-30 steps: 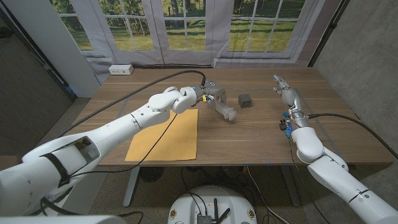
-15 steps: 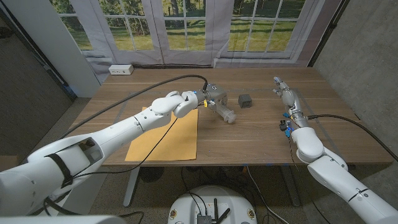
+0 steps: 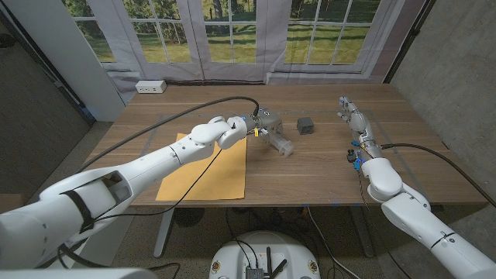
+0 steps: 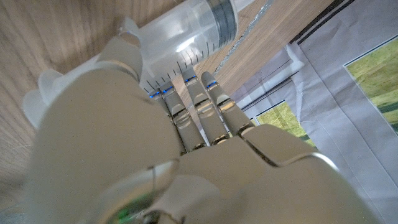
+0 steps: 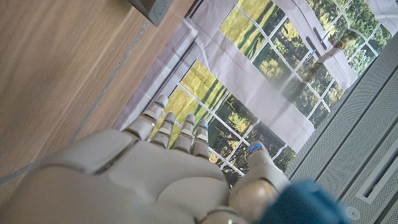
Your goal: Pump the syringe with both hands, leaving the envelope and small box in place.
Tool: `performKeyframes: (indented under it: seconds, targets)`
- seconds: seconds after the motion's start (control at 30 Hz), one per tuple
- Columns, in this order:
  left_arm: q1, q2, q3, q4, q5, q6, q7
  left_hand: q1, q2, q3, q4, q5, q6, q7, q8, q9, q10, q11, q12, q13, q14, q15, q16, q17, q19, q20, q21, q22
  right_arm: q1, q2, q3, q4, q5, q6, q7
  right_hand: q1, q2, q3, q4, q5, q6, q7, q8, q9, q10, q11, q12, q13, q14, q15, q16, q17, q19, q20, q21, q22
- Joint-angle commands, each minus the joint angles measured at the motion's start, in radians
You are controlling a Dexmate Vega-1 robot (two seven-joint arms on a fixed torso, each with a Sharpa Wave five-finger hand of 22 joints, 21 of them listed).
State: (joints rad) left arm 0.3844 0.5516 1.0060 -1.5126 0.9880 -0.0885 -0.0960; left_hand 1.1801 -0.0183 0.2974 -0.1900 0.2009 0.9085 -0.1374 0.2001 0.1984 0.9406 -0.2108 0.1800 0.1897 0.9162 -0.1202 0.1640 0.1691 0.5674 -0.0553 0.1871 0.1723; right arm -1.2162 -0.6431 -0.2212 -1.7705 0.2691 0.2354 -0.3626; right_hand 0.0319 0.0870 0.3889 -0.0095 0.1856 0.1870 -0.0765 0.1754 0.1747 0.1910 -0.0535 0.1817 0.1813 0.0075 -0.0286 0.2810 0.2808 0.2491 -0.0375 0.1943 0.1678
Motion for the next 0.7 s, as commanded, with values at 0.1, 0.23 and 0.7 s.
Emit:
performKeyframes:
  seconds: [0.1,0.23,0.7]
  targets:
    - [-0.018,-0.019,0.022,0.046,-0.012,0.000,-0.007,-0.040,0.108,0.036,0.024,0.005,-0.014,0.000,-0.001,0.002,-0.013,0.000,0.001,0.000,-0.006,-0.119,0.010,0.005,-0.006,-0.145,0.005,0.002,0.036,0.018,-0.010,0.067,0.106,0.044,0.066,-0.012,0.036,0.002,0.012,0.005,-0.014,0.004,0.002,0.002,-0.010,0.001,0.005,0.003,0.003,-0.033,-0.005,0.005,0.007,-0.016,-0.004,0.000]
    - [-0.022,-0.021,0.026,0.052,-0.016,0.000,-0.007,-0.042,0.106,0.038,0.023,0.005,-0.019,-0.005,-0.001,0.001,-0.020,0.000,0.001,0.000,-0.008,-0.119,0.011,0.006,-0.008,-0.144,0.005,0.002,0.045,0.023,-0.012,0.089,0.140,0.058,0.089,-0.014,0.035,0.000,0.015,0.006,-0.025,0.006,0.000,0.002,-0.016,0.000,0.004,0.003,-0.001,-0.031,-0.008,0.005,0.001,-0.015,-0.006,0.000]
    - [-0.029,-0.017,0.030,0.053,-0.029,0.005,-0.017,-0.066,0.085,0.039,0.026,0.003,-0.048,-0.016,-0.005,0.000,-0.051,0.001,0.000,0.000,-0.037,-0.115,0.009,0.004,-0.013,-0.143,0.005,0.001,0.058,0.024,-0.027,0.109,0.143,0.060,0.076,-0.018,0.033,-0.003,0.023,0.006,-0.029,0.008,0.003,0.001,-0.017,0.005,0.005,0.003,-0.001,-0.029,-0.010,0.006,-0.002,-0.015,-0.007,0.000]
